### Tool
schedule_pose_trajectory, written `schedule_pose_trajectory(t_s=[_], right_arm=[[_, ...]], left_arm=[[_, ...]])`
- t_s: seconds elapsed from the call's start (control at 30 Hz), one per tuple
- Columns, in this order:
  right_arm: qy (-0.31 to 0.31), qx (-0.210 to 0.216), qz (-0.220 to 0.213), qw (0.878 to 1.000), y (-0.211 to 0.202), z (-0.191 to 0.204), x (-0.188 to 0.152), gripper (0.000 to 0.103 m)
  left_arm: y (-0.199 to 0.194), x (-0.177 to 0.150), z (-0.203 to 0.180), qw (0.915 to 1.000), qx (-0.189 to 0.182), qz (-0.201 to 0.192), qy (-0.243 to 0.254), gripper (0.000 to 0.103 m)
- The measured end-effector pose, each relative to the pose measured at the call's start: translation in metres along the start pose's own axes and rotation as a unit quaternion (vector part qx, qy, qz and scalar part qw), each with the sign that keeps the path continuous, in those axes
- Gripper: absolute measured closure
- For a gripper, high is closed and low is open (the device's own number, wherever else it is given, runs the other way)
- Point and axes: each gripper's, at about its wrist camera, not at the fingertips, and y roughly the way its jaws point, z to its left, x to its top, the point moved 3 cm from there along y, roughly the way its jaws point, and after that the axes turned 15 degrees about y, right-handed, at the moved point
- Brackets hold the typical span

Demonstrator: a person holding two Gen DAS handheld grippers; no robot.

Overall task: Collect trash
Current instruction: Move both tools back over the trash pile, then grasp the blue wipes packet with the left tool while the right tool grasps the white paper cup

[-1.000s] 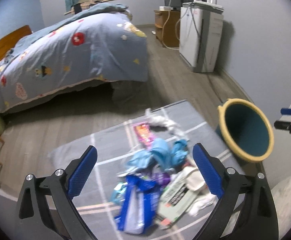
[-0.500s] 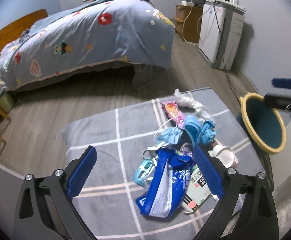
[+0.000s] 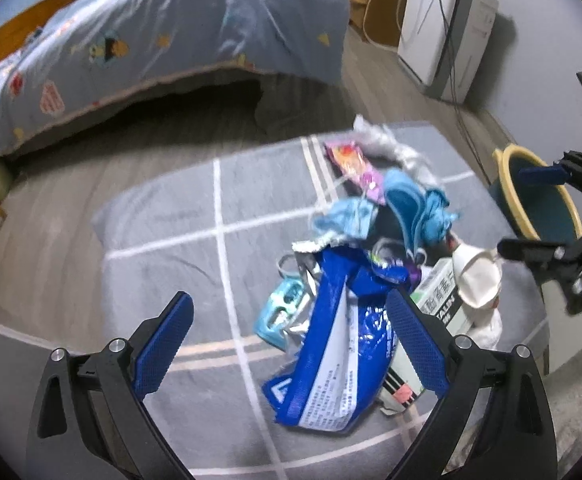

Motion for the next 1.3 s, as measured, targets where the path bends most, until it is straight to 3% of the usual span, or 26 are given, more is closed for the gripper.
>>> schedule_pose_trajectory(t_s=[0.1, 0.3, 0.83, 0.9, 0.97, 1.07, 1.3], right_arm=[[0.013, 0.028, 0.027, 0.999, 0.011, -0.002, -0.005, 0.006], [-0.007, 0.028, 0.041, 0.999, 0.02, 0.003, -0.01, 0.006], [-0.069, 0.031, 0.089, 0.993, 0.035, 0.024, -0.026, 0.03], [-0.075, 0.025, 0.091, 0.993, 0.036, 0.025, -0.027, 0.033], [-0.077, 0.02, 0.096, 0.992, 0.039, 0.026, -0.029, 0.05], [-0.082, 0.009, 0.097, 0.992, 0.04, 0.026, -0.029, 0.066], [-0.095, 0.003, 0.081, 0.992, 0.032, 0.027, -0.027, 0.066]], left_arm=[[0.011, -0.004, -0.007, 0.9998, -0.002, 0.014, 0.013, 0.007], [0.025, -0.011, -0.024, 0.9987, -0.013, 0.031, 0.039, 0.007], [0.045, -0.019, -0.046, 0.9946, -0.033, 0.066, 0.073, 0.009], [0.044, -0.019, -0.047, 0.9945, -0.038, 0.064, 0.073, 0.015], [0.043, -0.018, -0.049, 0.994, -0.044, 0.064, 0.077, 0.028], [0.041, -0.018, -0.05, 0.9937, -0.043, 0.065, 0.08, 0.03], [0.038, -0.016, -0.047, 0.9941, -0.043, 0.066, 0.075, 0.039]])
